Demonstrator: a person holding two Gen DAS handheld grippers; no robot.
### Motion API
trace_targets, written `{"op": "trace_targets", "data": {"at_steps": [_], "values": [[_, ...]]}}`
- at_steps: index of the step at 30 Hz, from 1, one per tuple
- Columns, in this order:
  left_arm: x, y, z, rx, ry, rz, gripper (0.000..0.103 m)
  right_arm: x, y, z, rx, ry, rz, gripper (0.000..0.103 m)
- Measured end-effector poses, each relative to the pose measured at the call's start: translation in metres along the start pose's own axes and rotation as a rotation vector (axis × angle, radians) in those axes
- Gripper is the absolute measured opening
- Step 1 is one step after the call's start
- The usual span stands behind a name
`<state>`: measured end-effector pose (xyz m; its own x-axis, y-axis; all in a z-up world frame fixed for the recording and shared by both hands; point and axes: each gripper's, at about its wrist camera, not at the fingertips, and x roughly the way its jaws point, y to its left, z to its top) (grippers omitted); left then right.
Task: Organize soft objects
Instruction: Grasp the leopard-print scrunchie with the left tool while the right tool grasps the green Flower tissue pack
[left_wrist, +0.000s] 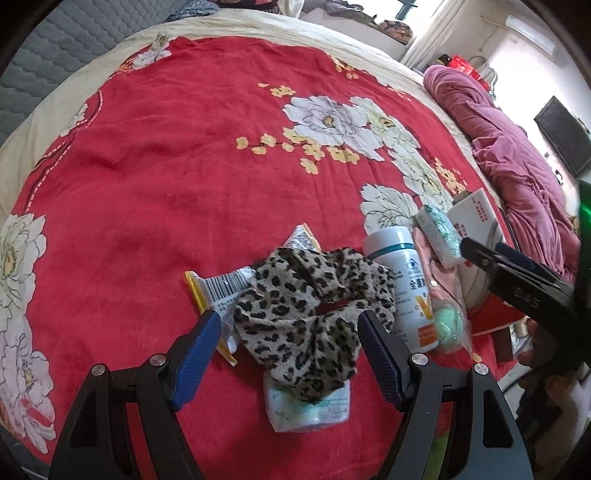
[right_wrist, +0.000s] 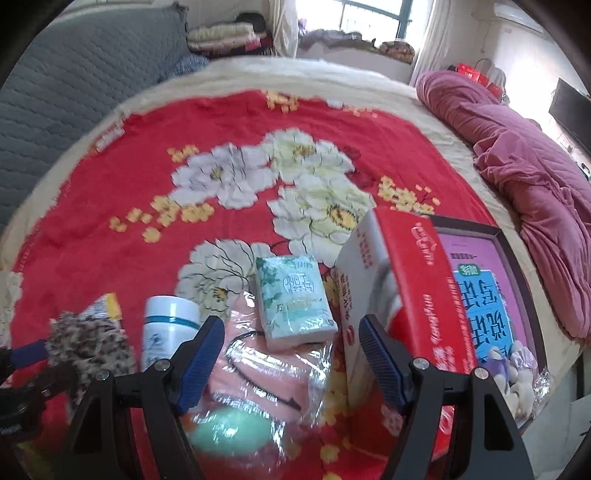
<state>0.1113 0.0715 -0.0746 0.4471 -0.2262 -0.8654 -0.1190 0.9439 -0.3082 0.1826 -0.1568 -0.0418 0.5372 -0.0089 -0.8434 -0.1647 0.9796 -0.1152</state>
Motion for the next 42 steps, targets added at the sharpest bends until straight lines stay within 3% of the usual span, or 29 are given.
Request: {"op": "trace_targets", "data": {"at_steps": [9,17,20,21,25,28,33,38,42], "values": [[0.005,0.005,0.003,-0.001,-0.009,-0.014,0.078,0.044,0.011,0.013,-0.011,0.082,-0.084,0.075],[0.005,0.006,0.005,0.001,-0.021,-0.015,0.078,0.067,0.021,0.025,-0.048,0.112,-0.210,0.074],[0.005,0.006,0.005,0.003,-0.024,-0.015,0.078,0.071,0.024,0.028,-0.065,0.109,-0.232,0.057],[0.006,0.006,0.005,0.002,-0.024,-0.014,0.078,0.072,0.024,0.029,-0.065,0.112,-0.213,0.045],[0.007,0.006,0.005,0.004,-0.023,-0.005,0.075,0.075,0.020,0.028,-0.054,0.118,-0.180,0.043],[0.008,0.008,0.006,0.009,-0.026,0.016,0.067,0.065,0.013,0.027,-0.014,0.088,-0.134,0.041],[0.006,0.016,0.007,-0.005,-0.036,0.034,0.039,0.038,0.002,0.020,0.084,0.040,0.059,0.041],[0.001,0.023,0.006,-0.024,-0.040,0.004,0.014,0.008,0.002,0.015,0.122,-0.012,0.163,0.041],[-0.002,0.017,0.002,-0.008,-0.036,-0.016,0.011,-0.005,0.001,0.011,0.146,-0.013,0.221,0.041]]}}
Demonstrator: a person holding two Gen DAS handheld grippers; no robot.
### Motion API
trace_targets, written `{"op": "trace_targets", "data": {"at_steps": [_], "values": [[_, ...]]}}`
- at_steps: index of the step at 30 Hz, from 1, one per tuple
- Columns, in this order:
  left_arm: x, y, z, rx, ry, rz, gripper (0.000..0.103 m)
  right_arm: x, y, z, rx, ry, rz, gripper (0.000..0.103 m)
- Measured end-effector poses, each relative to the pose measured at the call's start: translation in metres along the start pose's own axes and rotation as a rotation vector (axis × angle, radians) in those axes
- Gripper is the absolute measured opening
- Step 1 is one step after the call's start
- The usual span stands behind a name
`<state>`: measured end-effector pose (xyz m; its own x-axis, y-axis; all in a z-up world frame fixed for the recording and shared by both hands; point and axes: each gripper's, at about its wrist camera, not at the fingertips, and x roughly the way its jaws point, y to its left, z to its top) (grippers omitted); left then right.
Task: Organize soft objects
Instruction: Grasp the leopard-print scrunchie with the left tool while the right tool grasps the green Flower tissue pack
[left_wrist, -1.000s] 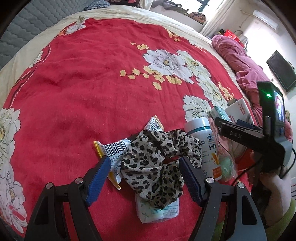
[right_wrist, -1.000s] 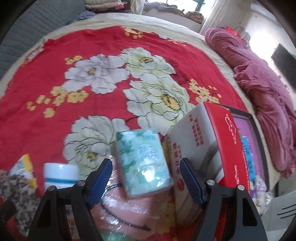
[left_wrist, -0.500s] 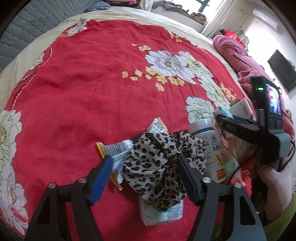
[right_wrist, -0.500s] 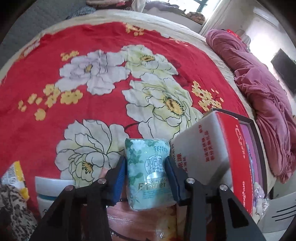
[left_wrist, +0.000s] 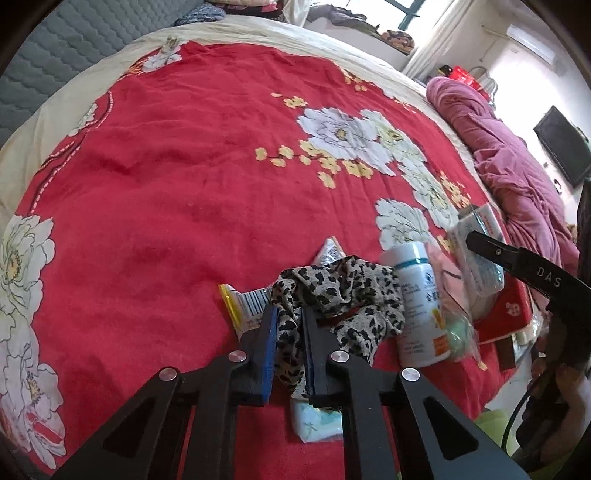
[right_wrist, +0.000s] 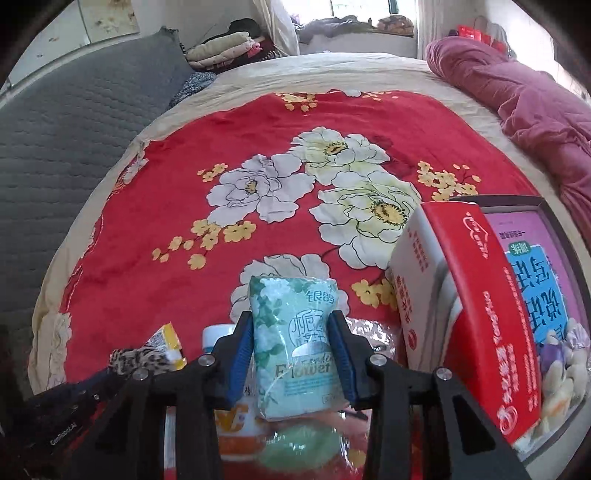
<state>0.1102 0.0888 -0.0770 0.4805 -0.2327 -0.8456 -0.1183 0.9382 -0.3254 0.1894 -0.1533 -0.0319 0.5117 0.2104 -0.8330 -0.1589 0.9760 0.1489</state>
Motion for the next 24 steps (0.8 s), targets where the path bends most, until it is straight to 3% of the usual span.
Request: {"op": "trace_targets", "data": {"at_steps": [24], "values": [[-0.062,-0.048,0.003,0.052,-0.124,-0.046,0.009,-0.076,-0.016,-0.007,0.032,-0.111,0.065,0.041]]}}
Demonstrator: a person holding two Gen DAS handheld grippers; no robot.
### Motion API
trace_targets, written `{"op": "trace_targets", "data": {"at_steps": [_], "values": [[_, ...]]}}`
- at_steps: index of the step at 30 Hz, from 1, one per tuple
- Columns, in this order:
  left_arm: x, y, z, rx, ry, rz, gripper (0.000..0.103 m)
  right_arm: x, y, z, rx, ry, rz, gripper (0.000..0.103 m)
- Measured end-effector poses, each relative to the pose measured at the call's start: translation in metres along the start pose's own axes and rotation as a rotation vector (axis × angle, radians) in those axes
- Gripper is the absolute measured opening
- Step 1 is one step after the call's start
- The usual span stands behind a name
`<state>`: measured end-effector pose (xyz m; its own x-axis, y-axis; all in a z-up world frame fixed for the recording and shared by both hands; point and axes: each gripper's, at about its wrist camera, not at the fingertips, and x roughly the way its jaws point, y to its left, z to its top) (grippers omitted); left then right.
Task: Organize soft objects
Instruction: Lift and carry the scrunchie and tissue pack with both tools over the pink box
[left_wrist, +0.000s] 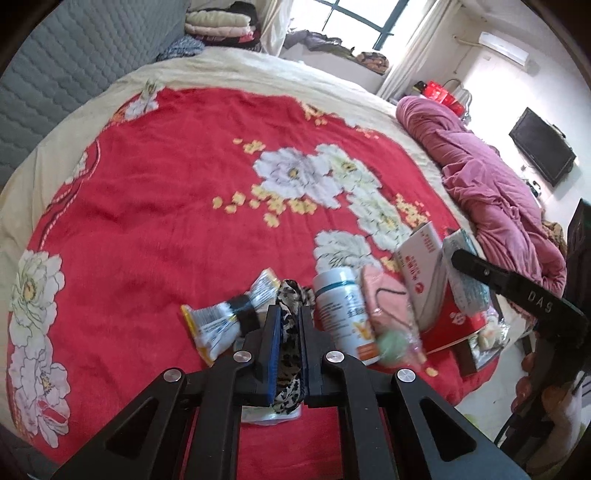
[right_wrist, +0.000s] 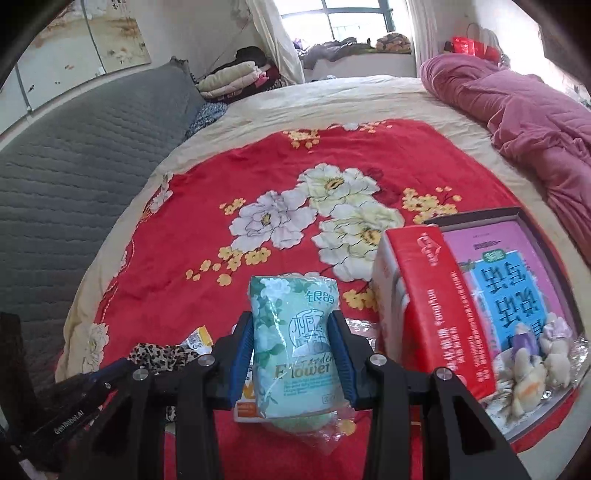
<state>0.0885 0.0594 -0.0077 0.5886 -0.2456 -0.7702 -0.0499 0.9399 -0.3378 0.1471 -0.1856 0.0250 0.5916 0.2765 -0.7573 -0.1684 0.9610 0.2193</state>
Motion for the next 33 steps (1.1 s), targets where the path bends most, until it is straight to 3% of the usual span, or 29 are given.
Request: {"op": "trace_targets", "data": {"at_steps": [7,13,16,18,21,29,33], "values": [[-0.016,-0.030,0.012,0.054,-0.043,-0.020,0.009,-0.023,-0.014,0.001,0.022,-0.037,0.005,0.041],[-0.005,-0.021,0.002,0.044,-0.021,0.044,0.010,-0.033,-0.025,0.000,0.041,-0.054,0.006,0.041],[0.014,-0.008,-0.009,0.041,0.035,0.073,0.024,-0.031,-0.026,-0.002,0.049,-0.044,0.016,0.041],[0.023,-0.001,-0.016,0.027,0.065,0.073,0.042,-0.030,-0.025,-0.004,0.047,-0.044,0.019,0.041],[0.030,0.001,-0.023,0.034,0.081,0.066,0.058,-0.027,-0.024,-0.004,0.046,-0.038,0.027,0.041],[0.053,-0.009,-0.034,0.119,0.113,0.150,0.067,-0.026,-0.025,-0.005,0.043,-0.035,0.026,0.041],[0.068,-0.003,-0.037,0.106,0.141,0.165,0.066,-0.026,-0.027,-0.005,0.046,-0.034,0.022,0.041]]}}
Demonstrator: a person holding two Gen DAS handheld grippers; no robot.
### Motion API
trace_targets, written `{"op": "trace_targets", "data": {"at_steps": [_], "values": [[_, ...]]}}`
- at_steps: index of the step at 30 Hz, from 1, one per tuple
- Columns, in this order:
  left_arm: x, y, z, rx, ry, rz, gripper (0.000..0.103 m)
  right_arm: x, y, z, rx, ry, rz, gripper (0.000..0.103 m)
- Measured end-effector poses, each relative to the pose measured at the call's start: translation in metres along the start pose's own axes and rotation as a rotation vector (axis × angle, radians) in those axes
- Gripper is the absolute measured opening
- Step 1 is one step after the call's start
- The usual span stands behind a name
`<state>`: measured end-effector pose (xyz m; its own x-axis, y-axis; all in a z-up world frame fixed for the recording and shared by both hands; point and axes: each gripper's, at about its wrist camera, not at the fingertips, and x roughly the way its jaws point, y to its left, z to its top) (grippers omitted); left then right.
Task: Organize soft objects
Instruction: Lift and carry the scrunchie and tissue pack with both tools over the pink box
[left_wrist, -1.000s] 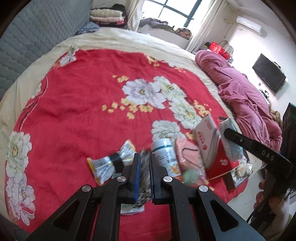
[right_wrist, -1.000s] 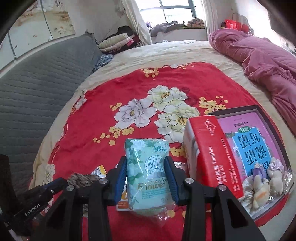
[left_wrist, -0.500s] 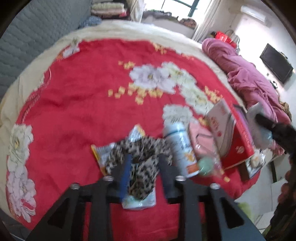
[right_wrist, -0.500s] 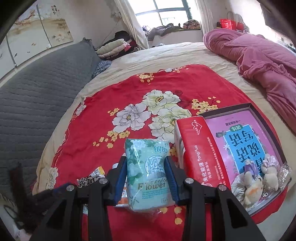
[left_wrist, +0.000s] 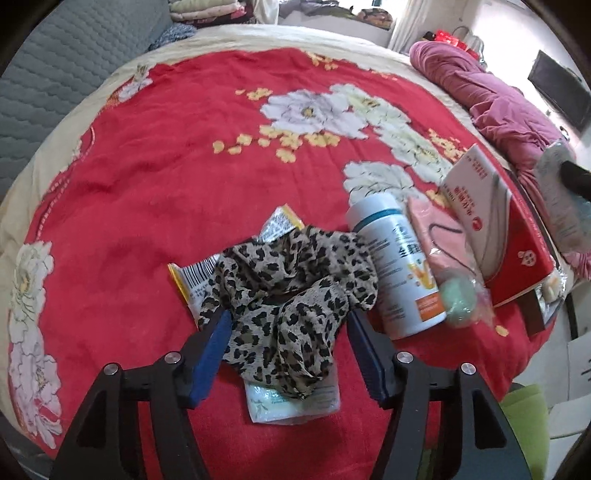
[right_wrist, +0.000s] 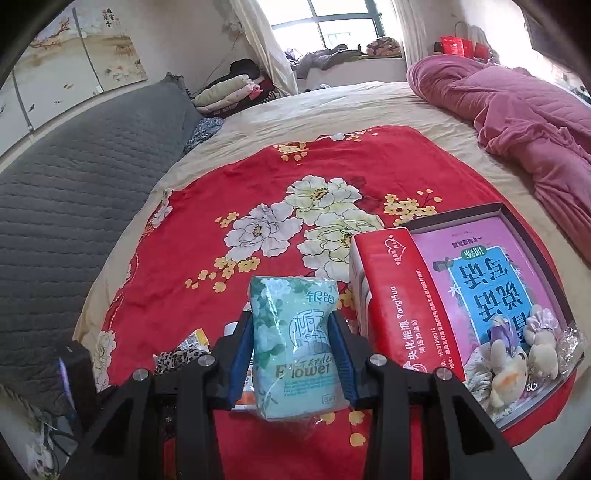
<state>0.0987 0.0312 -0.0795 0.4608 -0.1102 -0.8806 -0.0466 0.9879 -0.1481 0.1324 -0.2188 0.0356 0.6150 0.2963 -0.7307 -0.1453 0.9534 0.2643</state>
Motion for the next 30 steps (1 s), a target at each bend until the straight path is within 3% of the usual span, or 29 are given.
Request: {"op": "trace_targets", "data": {"at_steps": [2,5,8,16,30], "values": [[0.004,0.005,0.000,-0.024,0.007,-0.014,0.061,0.000,-0.001,0.000,0.002,0.000,-0.002,0.041],[0.007,0.010,0.002,-0.047,0.011,-0.004,0.025,0.000,-0.001,0.001,0.003,0.001,-0.004,0.041],[0.008,0.013,0.004,-0.062,0.025,-0.023,0.015,0.000,-0.001,0.001,0.001,0.000,-0.005,0.041],[-0.027,-0.001,0.014,-0.053,-0.044,-0.090,0.012,-0.010,-0.002,0.004,0.000,-0.017,-0.005,0.041],[-0.083,-0.102,0.047,0.087,-0.150,-0.217,0.012,-0.061,-0.047,0.004,0.060,-0.088,-0.039,0.041]]}}
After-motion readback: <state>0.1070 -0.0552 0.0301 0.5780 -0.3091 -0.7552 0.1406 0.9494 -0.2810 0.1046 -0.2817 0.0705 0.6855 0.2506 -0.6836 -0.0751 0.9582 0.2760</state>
